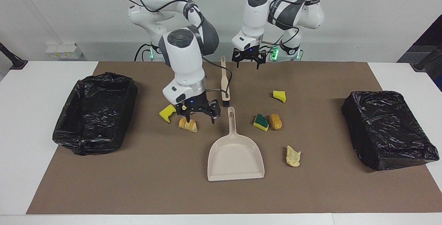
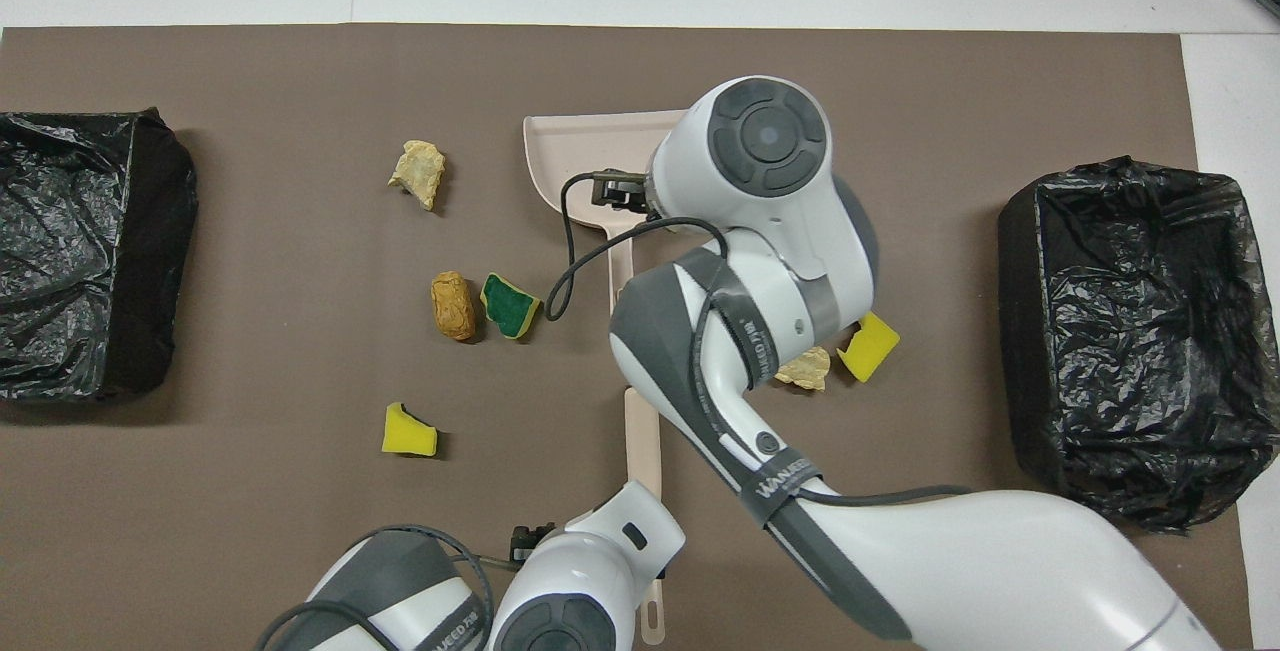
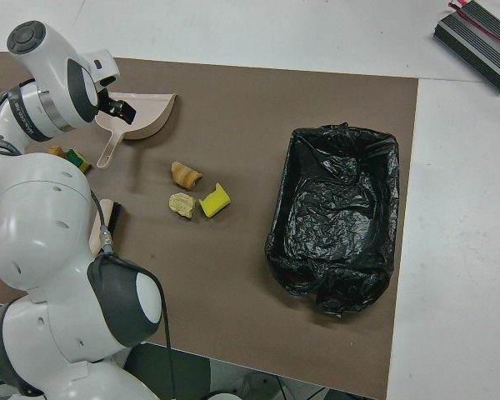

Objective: Sweep and dump trash in bin
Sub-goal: 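Grasp the dustpan handle with the right gripper while the left gripper reaches the brush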

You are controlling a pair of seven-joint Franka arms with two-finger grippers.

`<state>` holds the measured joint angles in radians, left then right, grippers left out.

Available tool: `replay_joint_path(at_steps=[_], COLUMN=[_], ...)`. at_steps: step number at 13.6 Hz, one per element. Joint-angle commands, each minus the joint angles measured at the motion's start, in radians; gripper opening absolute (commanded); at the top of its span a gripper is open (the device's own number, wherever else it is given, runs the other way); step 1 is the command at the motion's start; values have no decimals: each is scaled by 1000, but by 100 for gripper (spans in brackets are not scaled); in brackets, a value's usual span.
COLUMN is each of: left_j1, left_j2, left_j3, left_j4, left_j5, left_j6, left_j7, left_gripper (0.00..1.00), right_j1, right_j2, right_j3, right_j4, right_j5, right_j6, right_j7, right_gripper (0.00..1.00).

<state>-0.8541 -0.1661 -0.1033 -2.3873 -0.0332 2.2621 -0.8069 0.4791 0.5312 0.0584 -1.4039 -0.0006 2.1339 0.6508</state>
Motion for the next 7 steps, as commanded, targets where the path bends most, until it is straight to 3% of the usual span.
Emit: replay_joint_path(at_steps=[1,5,7], left_j1=[-72,-89,-92], left_j2=[42,82,85], left_j3=[22,22,22], left_j4=[-23,-21,-21], left_j5=[-11,-11,-11], left_j6=[86,131,139], left_j7=[-89,-98,-101], left_gripper=[100,100,100], right_j1=[33,36,35], right_j2=[78,52,36], right_j3=[1,1,1], right_j4=[31,-48,-81], right_j5=[-4,-32,-30], right_j6=[31,27,29], right_j7=[21,-37,-42], right_gripper=[100,100,95])
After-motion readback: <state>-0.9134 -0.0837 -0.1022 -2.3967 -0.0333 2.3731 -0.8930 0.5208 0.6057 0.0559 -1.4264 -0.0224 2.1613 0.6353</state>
